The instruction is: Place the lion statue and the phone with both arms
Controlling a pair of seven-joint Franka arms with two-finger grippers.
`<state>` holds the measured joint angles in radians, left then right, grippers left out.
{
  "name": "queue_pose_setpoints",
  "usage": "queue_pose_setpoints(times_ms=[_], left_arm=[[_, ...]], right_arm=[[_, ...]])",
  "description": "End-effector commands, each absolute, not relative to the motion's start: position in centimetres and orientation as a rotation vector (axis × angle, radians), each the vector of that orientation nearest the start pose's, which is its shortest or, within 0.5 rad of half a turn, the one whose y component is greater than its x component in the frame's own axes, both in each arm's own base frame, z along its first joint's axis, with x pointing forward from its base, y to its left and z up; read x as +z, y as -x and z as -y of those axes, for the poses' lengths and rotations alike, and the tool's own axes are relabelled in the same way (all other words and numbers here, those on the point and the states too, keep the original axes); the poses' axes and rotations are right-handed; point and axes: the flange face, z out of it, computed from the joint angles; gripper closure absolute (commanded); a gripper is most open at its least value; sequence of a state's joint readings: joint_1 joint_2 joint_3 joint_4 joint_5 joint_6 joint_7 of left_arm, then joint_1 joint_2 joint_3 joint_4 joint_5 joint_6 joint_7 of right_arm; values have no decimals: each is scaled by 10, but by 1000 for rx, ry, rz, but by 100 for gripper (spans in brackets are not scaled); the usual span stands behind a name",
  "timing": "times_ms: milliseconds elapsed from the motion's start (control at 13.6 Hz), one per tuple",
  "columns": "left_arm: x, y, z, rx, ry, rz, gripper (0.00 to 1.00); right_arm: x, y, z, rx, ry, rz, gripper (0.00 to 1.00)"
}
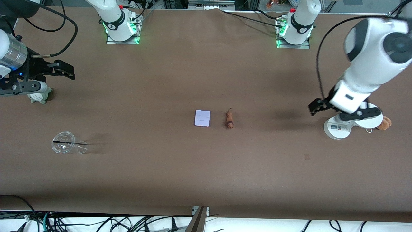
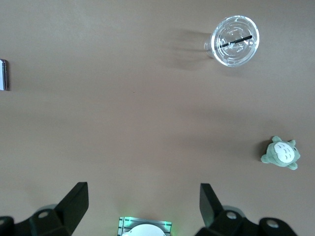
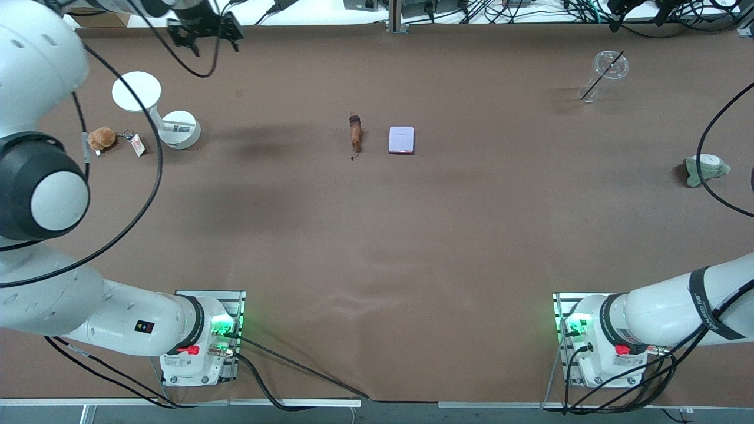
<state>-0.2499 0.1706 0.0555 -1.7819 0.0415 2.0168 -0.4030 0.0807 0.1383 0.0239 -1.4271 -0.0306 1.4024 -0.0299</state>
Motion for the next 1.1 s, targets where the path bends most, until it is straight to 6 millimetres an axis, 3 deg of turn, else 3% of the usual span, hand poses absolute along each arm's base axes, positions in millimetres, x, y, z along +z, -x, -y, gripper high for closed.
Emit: queue_pose_setpoints(times_ms=[0, 147, 293, 440, 513, 586, 733, 880, 1026], left_arm=[[438, -611, 165, -158, 3120, 373, 0], [410, -615, 199, -182, 3134, 433, 0], [367, -617, 240, -173, 3136, 426, 0], [314, -619, 312, -243, 3179, 346, 0], [282, -616, 339, -262, 3180, 359, 0], [262, -616, 359, -304, 3188, 369, 0], [252, -610, 384, -317, 3189, 340, 0], [247, -606, 391, -312, 3187, 316, 0], [230, -597, 398, -282, 3179, 285, 0]], right_arm=[[604, -578, -56, 243, 3136, 215, 0], [605, -581, -56, 210, 3136, 216, 0], [590, -589, -60, 231, 3127, 225, 0], [589, -594, -63, 179, 3127, 228, 0], [576, -601, -64, 185, 3126, 230, 0], [560, -608, -67, 224, 3130, 237, 0], [547, -613, -70, 248, 3132, 245, 0], [538, -617, -70, 267, 3123, 242, 0], [519, -625, -73, 284, 3121, 232, 0]])
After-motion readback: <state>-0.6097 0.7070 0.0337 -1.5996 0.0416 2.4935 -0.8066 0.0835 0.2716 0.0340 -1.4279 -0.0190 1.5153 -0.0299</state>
